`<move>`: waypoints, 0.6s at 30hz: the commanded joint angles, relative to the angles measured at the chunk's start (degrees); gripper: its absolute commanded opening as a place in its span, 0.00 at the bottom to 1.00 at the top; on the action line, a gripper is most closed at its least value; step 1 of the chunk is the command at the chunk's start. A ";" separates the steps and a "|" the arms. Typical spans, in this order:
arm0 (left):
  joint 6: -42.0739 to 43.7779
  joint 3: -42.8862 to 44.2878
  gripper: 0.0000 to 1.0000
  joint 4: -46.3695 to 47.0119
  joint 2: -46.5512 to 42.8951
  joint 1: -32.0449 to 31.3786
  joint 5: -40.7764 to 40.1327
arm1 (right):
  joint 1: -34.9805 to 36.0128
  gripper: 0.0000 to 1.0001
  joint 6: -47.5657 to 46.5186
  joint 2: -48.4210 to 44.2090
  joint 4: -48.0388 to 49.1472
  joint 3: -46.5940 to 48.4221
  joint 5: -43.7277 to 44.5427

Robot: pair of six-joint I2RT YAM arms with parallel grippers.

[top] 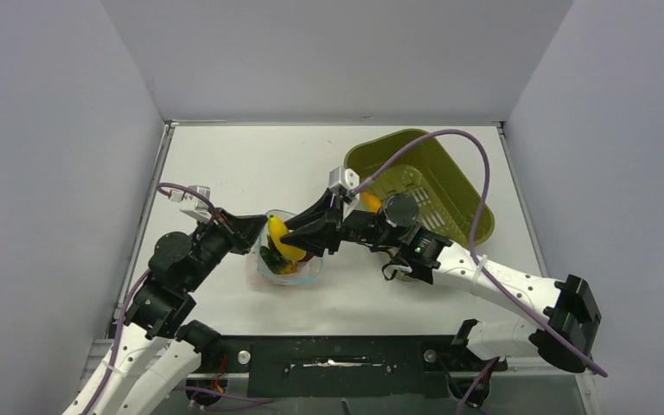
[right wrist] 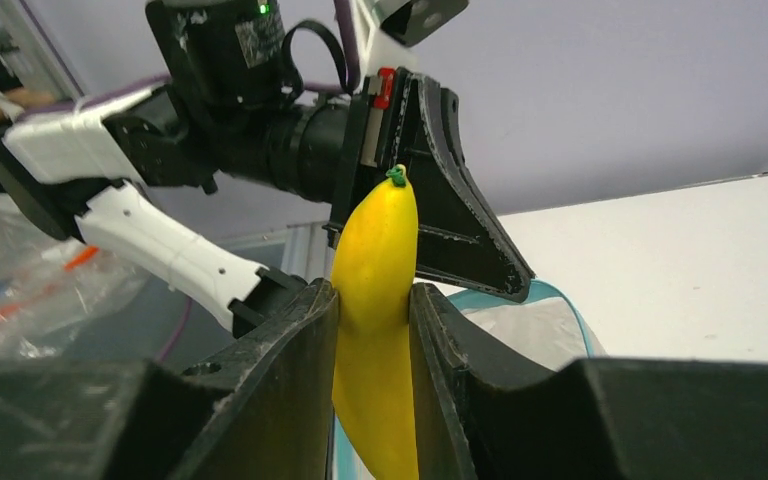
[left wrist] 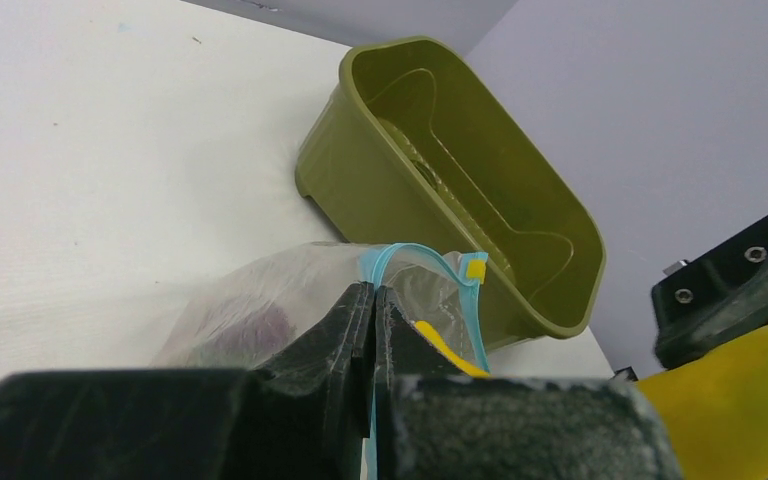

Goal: Place the food in the zip-top bag and seal the zipper
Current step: Place the fake fruit in the zipper food storage bag.

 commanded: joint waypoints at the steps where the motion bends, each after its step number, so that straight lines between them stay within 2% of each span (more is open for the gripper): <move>1: -0.17 2.23 0.00 4.42 -0.33 -0.04 3.87 | 0.84 0.22 -12.39 1.69 2.55 2.10 -2.65; 7: -0.77 1.29 0.00 6.41 -0.96 -0.03 6.85 | 0.94 0.21 -17.51 3.34 -2.52 0.77 8.08; 18: -5.33 -4.14 0.00 13.59 -2.37 -0.09 8.50 | 3.18 0.20 -30.69 4.22 -4.04 -6.47 19.55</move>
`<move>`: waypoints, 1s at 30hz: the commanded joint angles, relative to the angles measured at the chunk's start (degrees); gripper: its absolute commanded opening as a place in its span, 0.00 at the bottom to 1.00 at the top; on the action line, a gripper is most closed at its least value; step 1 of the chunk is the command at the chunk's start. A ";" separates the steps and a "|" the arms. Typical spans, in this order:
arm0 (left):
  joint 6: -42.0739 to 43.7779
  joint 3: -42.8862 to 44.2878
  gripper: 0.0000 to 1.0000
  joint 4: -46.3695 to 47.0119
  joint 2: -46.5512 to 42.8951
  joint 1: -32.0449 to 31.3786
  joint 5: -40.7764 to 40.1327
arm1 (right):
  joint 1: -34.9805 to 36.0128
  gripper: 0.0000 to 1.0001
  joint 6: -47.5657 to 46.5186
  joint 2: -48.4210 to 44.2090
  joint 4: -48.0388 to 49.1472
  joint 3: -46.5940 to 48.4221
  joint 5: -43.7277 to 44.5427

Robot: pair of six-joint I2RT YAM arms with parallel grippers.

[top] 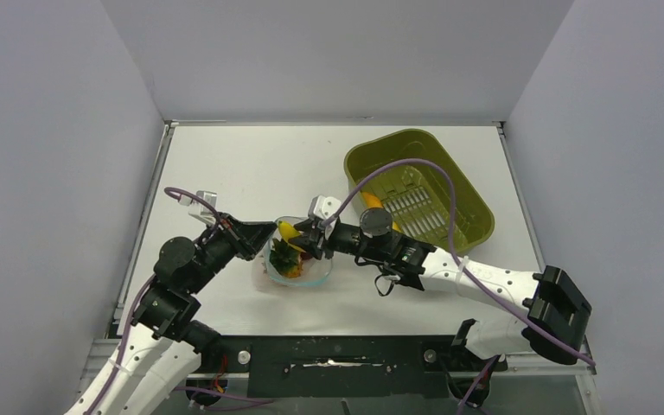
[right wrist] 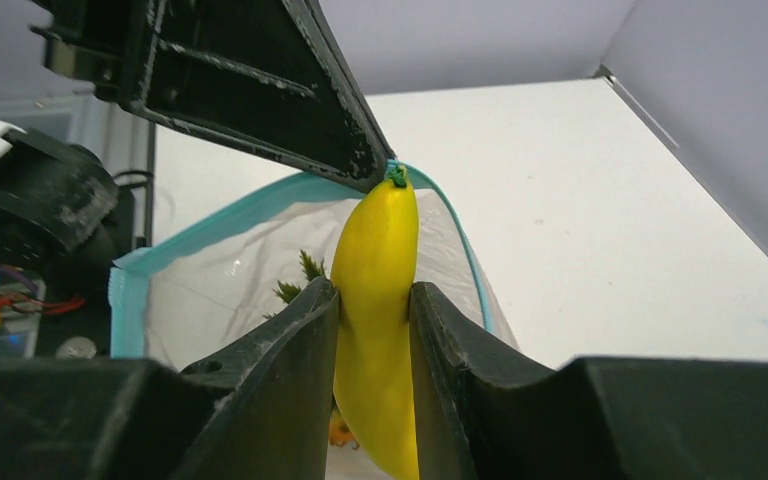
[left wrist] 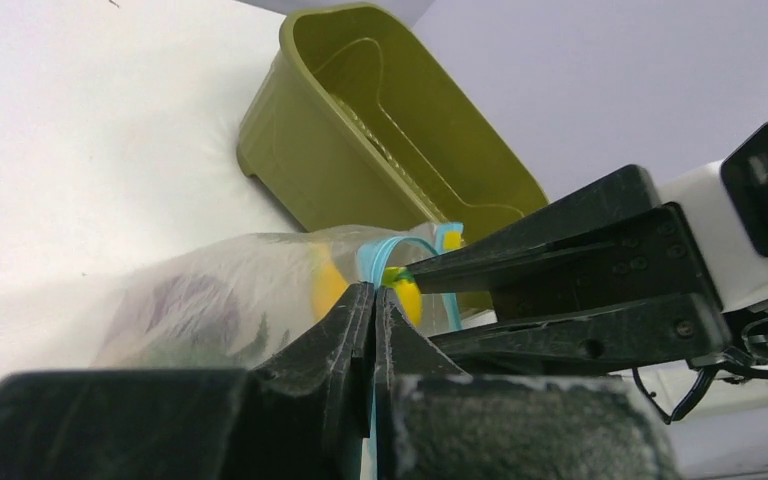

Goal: Place the food in the zip-top bag and seal the zipper
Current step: Place the fake fruit in the zipper food storage bag.

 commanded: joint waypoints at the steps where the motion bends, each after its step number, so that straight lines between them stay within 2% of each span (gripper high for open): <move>1: -2.09 0.30 0.00 7.59 -1.17 -0.14 2.19 | 1.30 0.20 -7.38 0.03 0.67 -1.26 7.01; 6: -1.31 0.17 0.00 7.41 -1.27 -0.06 2.16 | 2.39 0.20 -10.57 1.03 -1.26 -1.07 9.19; 18: -1.74 -0.68 0.00 7.28 -2.22 -0.12 2.09 | 6.68 0.20 -11.25 2.39 4.42 -2.34 25.09; 25: -0.56 1.92 0.00 3.93 -1.86 -0.08 1.81 | 7.24 0.18 -10.03 0.27 4.47 -2.34 27.72; 30: -1.11 1.01 0.00 4.22 -2.22 -0.06 1.36 | 7.20 0.23 -9.15 0.74 4.40 -3.40 28.45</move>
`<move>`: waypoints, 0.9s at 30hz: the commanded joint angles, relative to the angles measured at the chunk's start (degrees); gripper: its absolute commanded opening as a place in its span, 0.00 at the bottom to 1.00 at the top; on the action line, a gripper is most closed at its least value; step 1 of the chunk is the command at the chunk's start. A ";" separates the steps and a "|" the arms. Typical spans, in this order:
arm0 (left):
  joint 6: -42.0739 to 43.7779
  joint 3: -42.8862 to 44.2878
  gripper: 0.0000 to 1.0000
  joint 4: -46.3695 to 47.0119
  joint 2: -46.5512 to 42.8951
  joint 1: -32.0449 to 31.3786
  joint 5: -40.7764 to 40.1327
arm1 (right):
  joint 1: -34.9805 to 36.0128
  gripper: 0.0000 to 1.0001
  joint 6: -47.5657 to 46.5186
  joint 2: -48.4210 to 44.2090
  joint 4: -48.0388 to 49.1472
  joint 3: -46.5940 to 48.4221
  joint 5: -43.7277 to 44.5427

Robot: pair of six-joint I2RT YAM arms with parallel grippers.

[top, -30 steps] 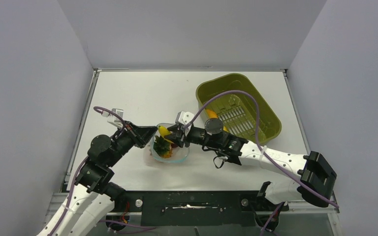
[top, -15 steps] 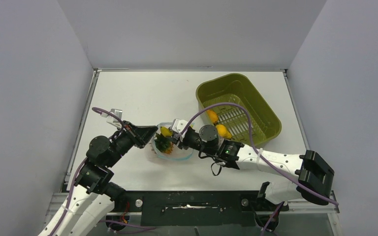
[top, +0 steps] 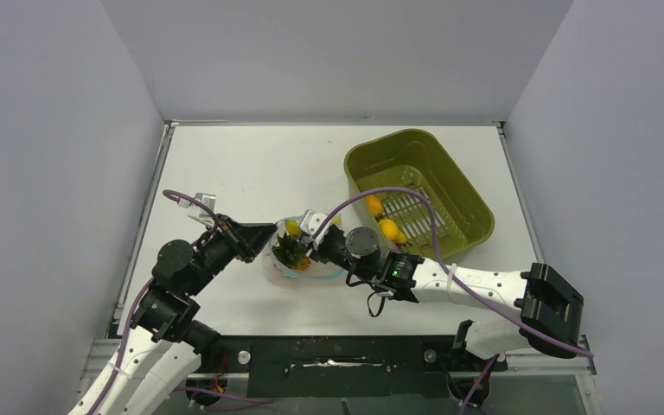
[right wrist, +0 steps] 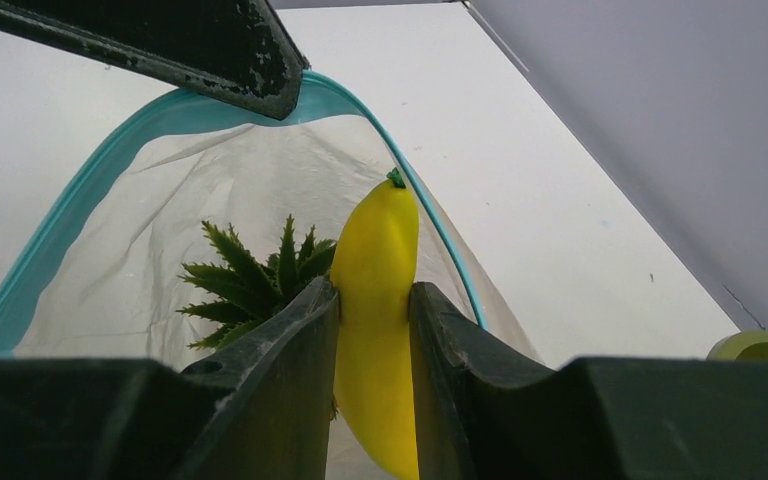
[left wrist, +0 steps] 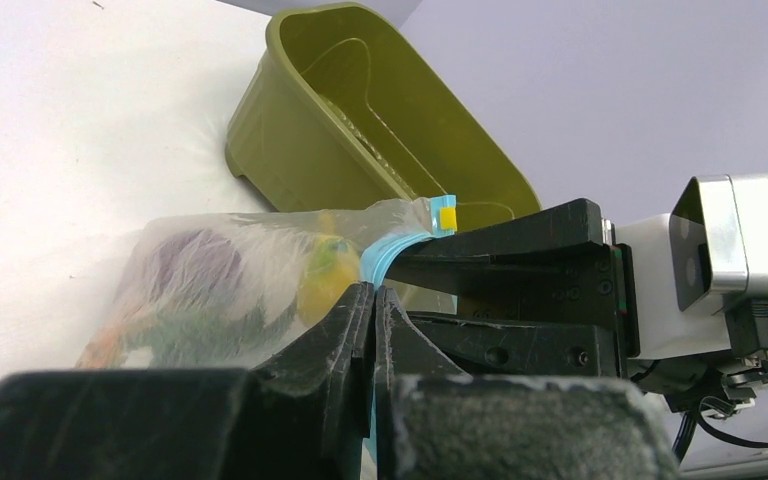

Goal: Place the food in the zip-top bag and seal the zipper
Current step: Place the fake fruit in the zipper food storage bag.

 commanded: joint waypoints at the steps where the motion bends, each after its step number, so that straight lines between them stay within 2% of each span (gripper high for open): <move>1: -0.37 2.40 0.00 3.89 -0.92 -0.11 0.04 | 0.15 0.24 0.94 -1.48 3.55 -0.67 2.87; 9: -0.09 2.82 0.00 4.21 0.01 -0.05 -0.03 | 0.08 0.33 1.73 -3.13 0.52 -1.02 0.28; 19: -0.22 2.48 0.00 4.17 0.11 -0.07 -0.14 | -0.07 0.57 5.80 -7.12 -4.13 1.00 -3.43; 24: 0.44 2.14 0.00 3.94 0.46 -0.12 -0.52 | -0.09 0.60 8.29 -9.81 -8.83 4.69 -6.06; 27: 1.57 2.43 0.00 3.20 0.64 -0.12 -0.92 | -0.25 0.61 10.06 -11.70 -12.04 6.76 -3.65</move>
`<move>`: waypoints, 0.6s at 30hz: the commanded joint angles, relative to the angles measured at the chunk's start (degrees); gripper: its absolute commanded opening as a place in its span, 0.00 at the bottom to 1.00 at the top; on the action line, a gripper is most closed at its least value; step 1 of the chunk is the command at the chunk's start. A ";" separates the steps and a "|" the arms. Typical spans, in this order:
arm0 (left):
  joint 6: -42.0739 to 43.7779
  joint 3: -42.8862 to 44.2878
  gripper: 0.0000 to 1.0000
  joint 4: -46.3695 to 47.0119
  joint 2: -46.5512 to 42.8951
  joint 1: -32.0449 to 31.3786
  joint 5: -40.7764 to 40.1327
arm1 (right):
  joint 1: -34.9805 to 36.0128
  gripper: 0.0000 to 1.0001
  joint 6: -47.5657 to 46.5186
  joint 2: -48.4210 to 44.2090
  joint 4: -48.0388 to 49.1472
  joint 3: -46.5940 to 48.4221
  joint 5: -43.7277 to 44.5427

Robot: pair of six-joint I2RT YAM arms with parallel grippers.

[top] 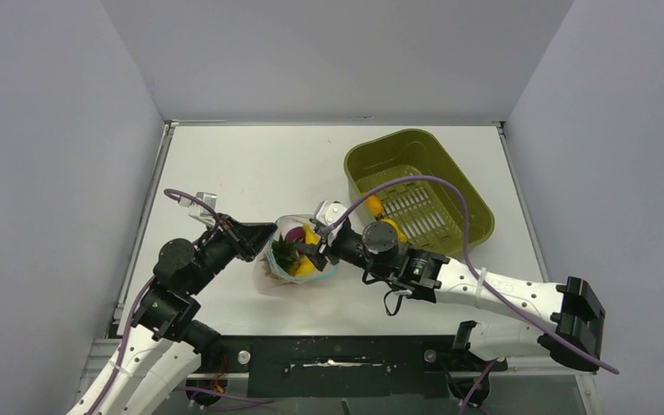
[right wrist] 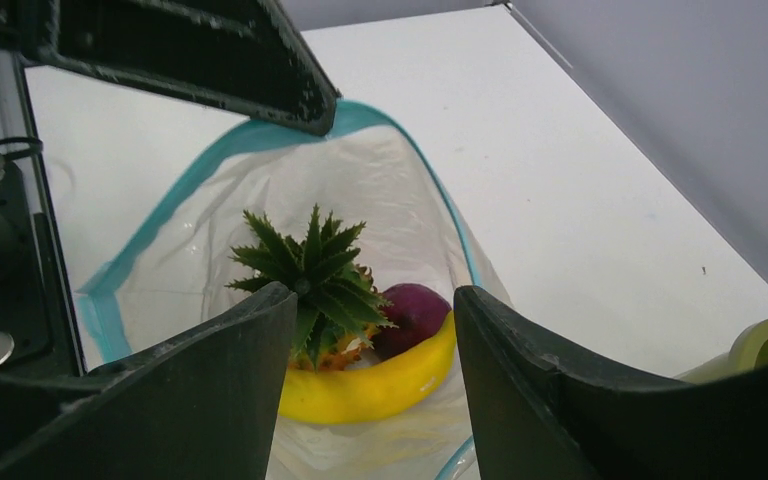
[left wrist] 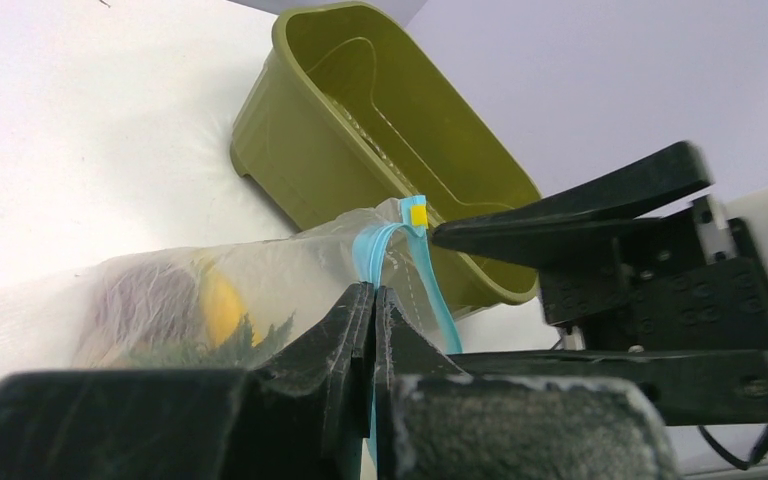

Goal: Place the food in the zip-top bag and seal the zipper
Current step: Place the fake fruit in the zipper food storage bag.

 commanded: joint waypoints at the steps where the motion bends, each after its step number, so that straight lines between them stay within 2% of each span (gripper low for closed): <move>1: 1.95 2.32 0.00 2.86 0.09 -0.13 -0.77 | -0.49 0.61 3.31 -4.66 -3.17 5.58 1.80; 4: 2.65 1.49 0.00 2.90 -0.12 -0.09 -0.87 | -1.76 0.61 3.54 -5.58 -7.96 7.25 6.21; 11: 5.09 1.30 0.00 1.99 -0.10 -0.13 0.13 | -10.26 0.59 12.12 -8.41 -19.30 12.05 6.78; 18: 5.79 1.01 0.00 1.41 -1.02 -0.11 0.19 | -16.76 0.59 10.69 -9.23 -32.60 16.73 8.71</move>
